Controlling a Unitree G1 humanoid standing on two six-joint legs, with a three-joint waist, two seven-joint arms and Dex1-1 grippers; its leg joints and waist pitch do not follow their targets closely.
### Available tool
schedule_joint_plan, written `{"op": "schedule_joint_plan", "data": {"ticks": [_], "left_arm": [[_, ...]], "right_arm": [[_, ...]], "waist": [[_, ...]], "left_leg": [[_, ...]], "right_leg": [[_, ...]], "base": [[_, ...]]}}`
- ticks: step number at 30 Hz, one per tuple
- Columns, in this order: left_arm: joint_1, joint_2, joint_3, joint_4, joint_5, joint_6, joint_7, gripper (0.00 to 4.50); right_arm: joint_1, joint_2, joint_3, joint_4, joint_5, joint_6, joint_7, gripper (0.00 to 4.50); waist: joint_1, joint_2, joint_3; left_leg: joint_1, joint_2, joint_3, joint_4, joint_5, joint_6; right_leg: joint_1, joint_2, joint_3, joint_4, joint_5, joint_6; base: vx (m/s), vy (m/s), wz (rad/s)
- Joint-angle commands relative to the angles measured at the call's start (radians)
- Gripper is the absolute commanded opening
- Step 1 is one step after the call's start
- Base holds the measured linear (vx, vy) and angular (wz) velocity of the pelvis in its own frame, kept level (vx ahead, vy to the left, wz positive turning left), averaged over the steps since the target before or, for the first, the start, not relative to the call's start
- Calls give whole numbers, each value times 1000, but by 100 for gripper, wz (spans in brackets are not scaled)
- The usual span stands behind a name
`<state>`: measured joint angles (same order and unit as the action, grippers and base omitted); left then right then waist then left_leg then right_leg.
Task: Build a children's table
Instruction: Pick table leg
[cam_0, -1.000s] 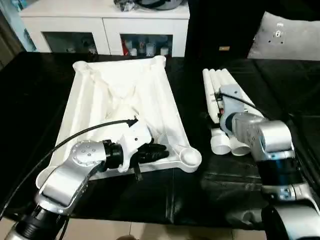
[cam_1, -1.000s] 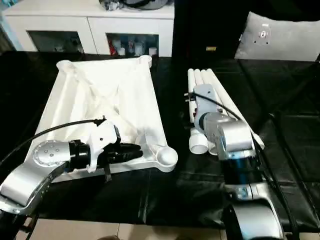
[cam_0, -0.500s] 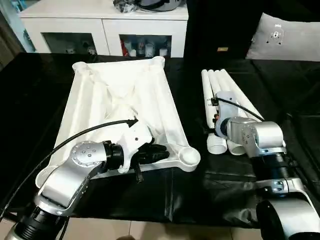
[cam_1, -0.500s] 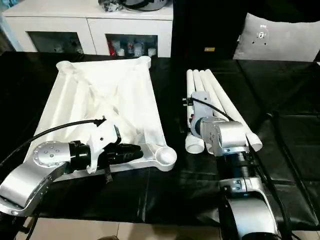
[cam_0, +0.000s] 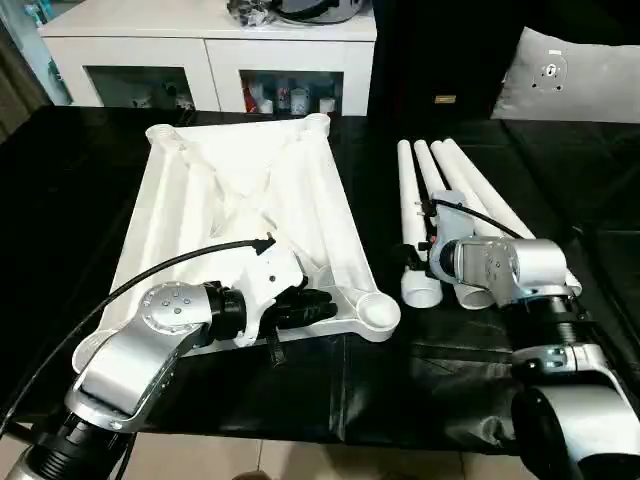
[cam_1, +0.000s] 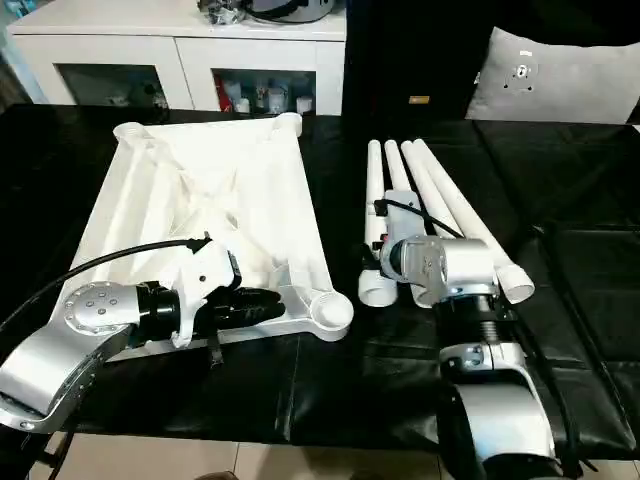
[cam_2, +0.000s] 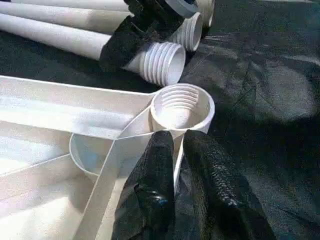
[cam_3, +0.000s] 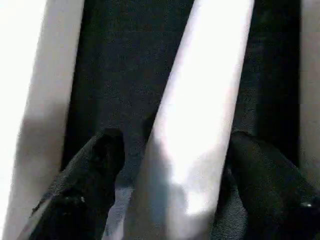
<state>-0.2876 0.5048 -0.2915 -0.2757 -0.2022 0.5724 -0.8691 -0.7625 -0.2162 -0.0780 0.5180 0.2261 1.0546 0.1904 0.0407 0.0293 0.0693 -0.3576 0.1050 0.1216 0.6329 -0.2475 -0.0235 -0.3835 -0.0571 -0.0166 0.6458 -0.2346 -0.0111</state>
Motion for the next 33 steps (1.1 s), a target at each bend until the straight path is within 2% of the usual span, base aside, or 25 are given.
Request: {"op": "schedule_joint_plan", "data": {"ticks": [1,2,3,7,9,14,20,22,24,25,26,27,28,31,32,33], "left_arm": [[-7,13,-4,-24,-7,9,-6,67],[-7,13,-4,-25,-8,10,-6,67],[-7,13,-4,-25,-8,10,-6,67],[-5,9,-5,-31,-12,14,-5,67],[-3,9,-7,-36,-14,19,-5,67],[0,11,-10,-39,-14,23,-4,67],[-8,8,-12,-32,-13,26,-6,67],[-10,7,-11,-30,-14,24,-6,67],[-13,4,-7,-26,-14,20,-4,67],[-13,4,-7,-26,-14,20,-4,67],[-17,-2,1,-19,-16,14,1,67],[-18,-5,5,-14,-16,9,5,67],[-19,-11,12,-6,-13,-2,13,67],[-19,-24,26,4,-17,-9,27,67],[-22,-45,48,16,-26,-5,52,67],[-23,-54,58,20,-29,-6,64,67]], "right_arm": [[-28,-12,-15,21,7,19,16,307],[-31,-12,-17,27,6,17,17,307],[-31,-12,-17,28,6,17,17,285],[-44,-13,-21,54,7,11,27,269],[-50,-14,-17,72,9,5,35,239],[-58,-12,-20,101,8,-5,45,208],[-60,-7,-25,125,2,-17,46,191],[-62,-3,-47,130,9,-27,31,191],[-69,-1,-75,129,20,-43,15,191],[-69,-1,-75,129,20,-43,15,191],[-78,9,-120,111,48,-52,5,191],[-75,15,-137,86,61,-65,4,191],[-69,29,-167,42,86,-92,0,191],[-61,40,-195,-9,115,-106,8,191],[-50,55,-238,-60,155,-129,18,191],[-44,59,-253,-82,168,-135,20,191]], "waist": [[4,-10,-70],[5,-9,-70],[5,-9,-70],[6,-10,-70],[6,-15,-70],[7,-14,-69],[8,-13,-70],[6,-15,-69],[9,-10,-69],[8,-11,-69],[9,-8,-69],[10,-10,-70],[11,-8,-70],[11,-10,-73],[12,-9,-73],[14,-11,-75]], "left_leg": [[-4,88,-15,-71,95,40],[-4,88,-15,-71,94,40],[-4,88,-15,-70,94,42],[-4,88,-14,-70,96,46],[-4,89,-14,-70,100,50],[-3,89,-14,-71,86,48],[-3,89,-14,-71,88,47],[-4,89,-13,-71,78,45],[-3,89,-14,-72,67,38],[-3,90,-13,-72,67,36],[-2,89,-13,-72,66,35],[-3,90,-13,-73,69,34],[-3,89,-13,-72,68,36],[-3,89,-14,-70,100,54],[-3,88,-12,-69,101,59],[-3,89,-12,-68,104,64]], "right_leg": [[62,-87,42,-58,97,-322],[62,-88,42,-58,95,-322],[62,-88,42,-58,94,-322],[61,-88,42,-58,90,-323],[61,-89,41,-58,87,-322],[60,-90,41,-60,66,-323],[59,-89,41,-59,68,-320],[59,-89,41,-61,59,-322],[58,-90,42,-61,50,-320],[58,-89,42,-61,52,-320],[58,-89,42,-60,59,-319],[59,-89,42,-60,70,-318],[59,-88,43,-60,74,-317],[59,-87,41,-55,127,-316],[59,-86,42,-56,132,-318],[60,-88,42,-55,144,-320]], "base": [[0,0,0],[0,0,0],[0,0,0],[0,0,0],[0,0,0],[0,0,0],[0,0,0],[0,0,0],[0,0,0],[0,0,0],[0,0,0],[0,0,0],[0,0,0],[0,0,0],[0,0,0],[0,0,0]]}}
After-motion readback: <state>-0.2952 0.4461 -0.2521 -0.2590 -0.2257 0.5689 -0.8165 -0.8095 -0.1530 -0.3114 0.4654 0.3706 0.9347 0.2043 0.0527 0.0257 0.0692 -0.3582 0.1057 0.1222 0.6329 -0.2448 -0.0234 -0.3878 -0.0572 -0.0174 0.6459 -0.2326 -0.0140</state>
